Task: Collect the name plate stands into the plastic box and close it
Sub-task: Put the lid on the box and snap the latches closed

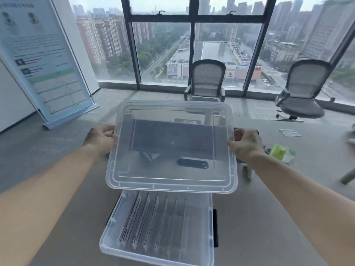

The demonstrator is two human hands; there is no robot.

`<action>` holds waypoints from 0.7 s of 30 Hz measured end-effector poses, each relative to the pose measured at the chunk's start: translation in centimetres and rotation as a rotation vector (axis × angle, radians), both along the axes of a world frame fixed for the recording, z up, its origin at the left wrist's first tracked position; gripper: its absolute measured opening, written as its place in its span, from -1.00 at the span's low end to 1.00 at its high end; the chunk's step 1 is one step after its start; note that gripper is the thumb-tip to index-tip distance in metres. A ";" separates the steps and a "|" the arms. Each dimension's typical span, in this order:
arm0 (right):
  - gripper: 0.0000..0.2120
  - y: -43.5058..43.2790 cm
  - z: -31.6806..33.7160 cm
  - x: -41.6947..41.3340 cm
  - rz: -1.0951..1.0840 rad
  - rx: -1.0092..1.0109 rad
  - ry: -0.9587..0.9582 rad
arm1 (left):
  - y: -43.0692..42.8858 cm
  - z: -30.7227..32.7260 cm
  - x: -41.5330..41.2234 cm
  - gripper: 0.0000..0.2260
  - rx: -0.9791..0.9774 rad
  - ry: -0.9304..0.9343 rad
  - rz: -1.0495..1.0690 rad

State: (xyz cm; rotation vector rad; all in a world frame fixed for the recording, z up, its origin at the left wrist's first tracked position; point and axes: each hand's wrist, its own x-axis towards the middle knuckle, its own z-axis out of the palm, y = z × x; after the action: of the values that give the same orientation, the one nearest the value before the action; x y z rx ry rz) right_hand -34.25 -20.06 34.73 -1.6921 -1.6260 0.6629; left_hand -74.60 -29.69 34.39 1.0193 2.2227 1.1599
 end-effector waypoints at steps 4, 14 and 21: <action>-0.84 1.4 -0.9 -1.3 -0.042 -0.004 0.009 | 1.0 -0.9 -1.5 -0.75 0.007 0.023 -0.027; -0.77 0.0 -3.5 -4.2 -0.108 -0.042 0.020 | 2.6 -4.0 -5.3 -0.92 -0.006 -0.251 0.007; -0.82 -2.1 -6.6 -5.9 -0.155 -0.060 0.104 | 2.7 -8.9 -8.7 -0.90 -0.015 -0.289 -0.011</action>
State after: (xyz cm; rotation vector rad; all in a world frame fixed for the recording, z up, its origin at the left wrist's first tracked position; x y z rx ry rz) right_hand -40.17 -22.13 28.15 -1.7760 -1.3998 0.7165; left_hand -83.26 -27.01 25.47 0.7997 1.9927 1.2005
